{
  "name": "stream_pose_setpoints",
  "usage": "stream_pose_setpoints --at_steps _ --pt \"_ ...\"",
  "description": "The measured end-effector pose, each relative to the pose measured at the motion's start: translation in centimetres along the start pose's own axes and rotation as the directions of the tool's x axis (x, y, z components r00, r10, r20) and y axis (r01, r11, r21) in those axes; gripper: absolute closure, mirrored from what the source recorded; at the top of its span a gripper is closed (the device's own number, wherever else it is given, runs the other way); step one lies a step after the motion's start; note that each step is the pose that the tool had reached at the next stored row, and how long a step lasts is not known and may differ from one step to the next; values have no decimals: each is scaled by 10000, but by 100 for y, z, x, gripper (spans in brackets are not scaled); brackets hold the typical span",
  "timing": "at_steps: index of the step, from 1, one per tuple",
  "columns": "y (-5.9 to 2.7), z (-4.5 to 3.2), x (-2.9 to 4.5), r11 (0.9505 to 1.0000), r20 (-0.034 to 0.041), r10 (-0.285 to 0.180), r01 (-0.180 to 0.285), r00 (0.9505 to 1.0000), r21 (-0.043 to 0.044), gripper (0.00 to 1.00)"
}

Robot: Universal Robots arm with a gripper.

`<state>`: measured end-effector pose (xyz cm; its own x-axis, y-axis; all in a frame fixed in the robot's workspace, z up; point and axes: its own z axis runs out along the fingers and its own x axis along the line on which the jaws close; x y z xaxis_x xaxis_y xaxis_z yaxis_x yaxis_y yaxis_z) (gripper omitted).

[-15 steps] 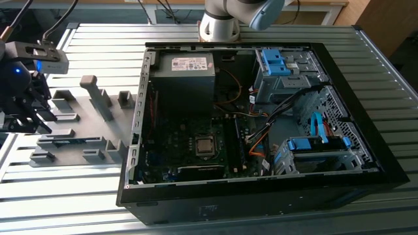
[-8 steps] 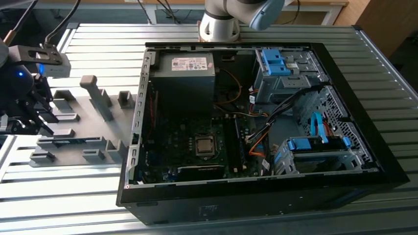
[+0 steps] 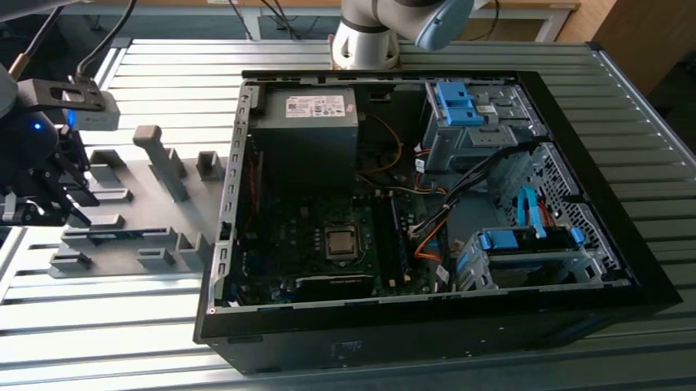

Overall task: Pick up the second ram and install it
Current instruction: 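Pick up the second ram and move it above second insertion slot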

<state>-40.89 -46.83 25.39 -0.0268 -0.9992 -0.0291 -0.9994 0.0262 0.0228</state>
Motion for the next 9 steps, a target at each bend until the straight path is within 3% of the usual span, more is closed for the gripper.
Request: stream_pose_setpoints --at_steps 9 --pt "-1 36 1 10000 -1 0 0 10000 -1 63"
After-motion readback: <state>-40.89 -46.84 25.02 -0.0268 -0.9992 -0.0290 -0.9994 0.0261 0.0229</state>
